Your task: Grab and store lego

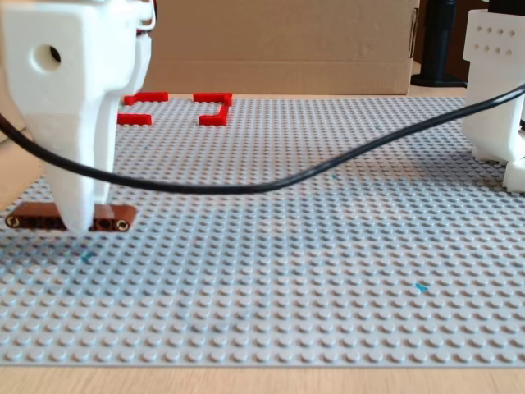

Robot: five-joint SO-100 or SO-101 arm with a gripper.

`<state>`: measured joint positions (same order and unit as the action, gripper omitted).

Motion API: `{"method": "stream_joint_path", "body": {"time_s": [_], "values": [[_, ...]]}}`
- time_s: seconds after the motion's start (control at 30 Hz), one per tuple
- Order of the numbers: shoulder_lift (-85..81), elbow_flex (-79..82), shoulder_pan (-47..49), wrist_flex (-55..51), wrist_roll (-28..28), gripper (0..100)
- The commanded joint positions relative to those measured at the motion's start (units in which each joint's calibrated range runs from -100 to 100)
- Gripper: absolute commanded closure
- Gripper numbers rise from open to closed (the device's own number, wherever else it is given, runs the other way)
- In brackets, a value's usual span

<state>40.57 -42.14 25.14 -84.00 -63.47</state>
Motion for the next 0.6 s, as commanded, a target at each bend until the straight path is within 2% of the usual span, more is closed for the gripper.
{"method": "stream_joint_path", "body": {"time_s": [0.0,0.33,0.57], "values": [[-0.78,-8.77,0.01,-4.06,-0.99,98],[-0.61,-24.38,0.01,-15.39,-1.56,98],[-1.03,-25.2,-0.51,-15.56,-1.15,98]]}}
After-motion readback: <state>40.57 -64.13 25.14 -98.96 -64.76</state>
